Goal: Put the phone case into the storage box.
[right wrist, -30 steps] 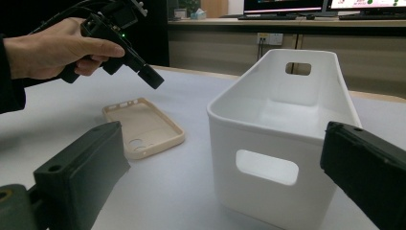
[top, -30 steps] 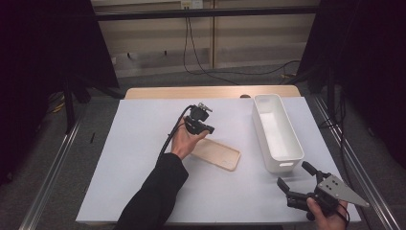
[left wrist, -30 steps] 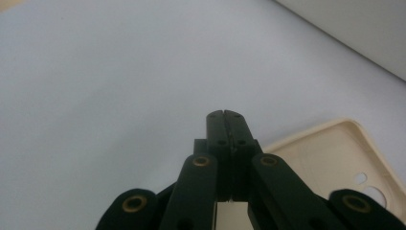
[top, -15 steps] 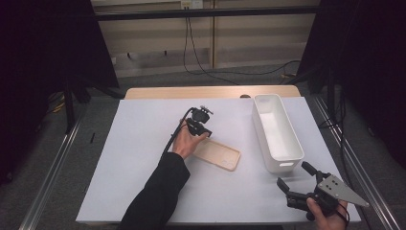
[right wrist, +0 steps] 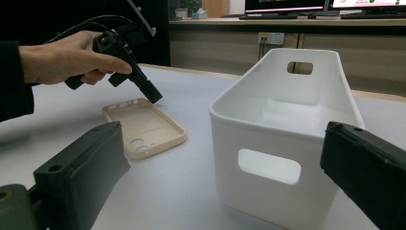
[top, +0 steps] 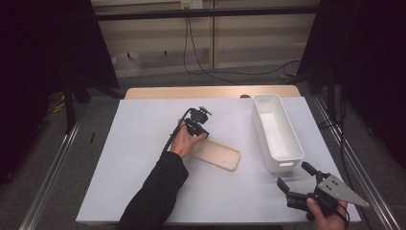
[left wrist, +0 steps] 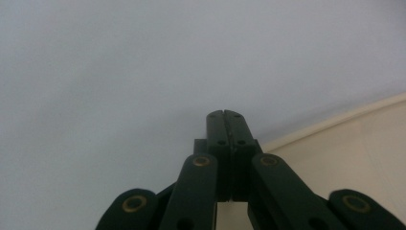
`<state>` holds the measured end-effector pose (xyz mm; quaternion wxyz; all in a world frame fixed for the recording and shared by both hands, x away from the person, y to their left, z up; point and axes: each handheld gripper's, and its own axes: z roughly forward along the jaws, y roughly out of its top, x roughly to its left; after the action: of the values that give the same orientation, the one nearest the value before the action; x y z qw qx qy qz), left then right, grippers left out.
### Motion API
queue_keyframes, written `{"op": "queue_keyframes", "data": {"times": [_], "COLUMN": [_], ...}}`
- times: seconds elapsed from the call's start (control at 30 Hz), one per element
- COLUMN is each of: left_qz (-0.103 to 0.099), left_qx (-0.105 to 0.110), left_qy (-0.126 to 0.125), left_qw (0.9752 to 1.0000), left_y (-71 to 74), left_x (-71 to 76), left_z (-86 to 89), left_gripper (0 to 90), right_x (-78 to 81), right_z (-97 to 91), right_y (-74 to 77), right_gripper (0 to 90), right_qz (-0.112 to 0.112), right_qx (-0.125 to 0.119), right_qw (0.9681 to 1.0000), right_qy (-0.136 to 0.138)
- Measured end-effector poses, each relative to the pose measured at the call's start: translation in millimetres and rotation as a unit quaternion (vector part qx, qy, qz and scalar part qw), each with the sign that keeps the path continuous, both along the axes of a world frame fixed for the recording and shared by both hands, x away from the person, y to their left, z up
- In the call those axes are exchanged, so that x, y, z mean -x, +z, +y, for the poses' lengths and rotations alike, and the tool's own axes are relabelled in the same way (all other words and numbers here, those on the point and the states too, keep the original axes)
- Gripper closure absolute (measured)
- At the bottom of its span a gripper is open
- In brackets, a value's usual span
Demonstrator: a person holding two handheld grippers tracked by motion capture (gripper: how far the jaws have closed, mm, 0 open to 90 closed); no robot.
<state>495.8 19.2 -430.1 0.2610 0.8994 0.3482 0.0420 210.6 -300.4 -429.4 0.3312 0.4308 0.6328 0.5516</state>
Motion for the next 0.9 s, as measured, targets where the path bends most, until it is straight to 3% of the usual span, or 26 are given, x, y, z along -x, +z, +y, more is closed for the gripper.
{"op": "queue_keyframes", "data": {"times": [0.23,0.37,0.7,0.83,0.9], "left_qz": [-0.001,0.002,0.008,0.007,0.005], "left_qx": [-0.008,0.010,-0.006,0.005,0.000], "left_qy": [-0.007,-0.001,-0.026,-0.029,-0.035], "left_qw": [0.9999,0.9999,0.9996,0.9995,0.9994], "left_y": [1.0,-1.6,-2.6,-4.1,-3.5], "left_x": [6.0,10.7,19.8,24.3,26.1], "left_z": [3.5,11.1,21.6,27.8,28.6], "left_gripper": [90.0,90.0,90.0,90.0,90.0], "right_x": [0.4,1.2,0.7,0.8,0.8], "right_z": [-0.9,-0.6,-0.9,-0.9,-0.7], "right_y": [-0.5,-0.3,-0.5,-0.3,-0.1], "right_gripper": [0.9,0.9,0.9,0.9,0.9], "right_qz": [0.002,0.002,0.002,0.000,-0.001], "right_qx": [-0.001,-0.001,-0.001,0.000,-0.001], "right_qw": [1.0000,1.0000,1.0000,1.0000,1.0000], "right_qy": [-0.002,-0.003,-0.004,-0.005,-0.005]}}
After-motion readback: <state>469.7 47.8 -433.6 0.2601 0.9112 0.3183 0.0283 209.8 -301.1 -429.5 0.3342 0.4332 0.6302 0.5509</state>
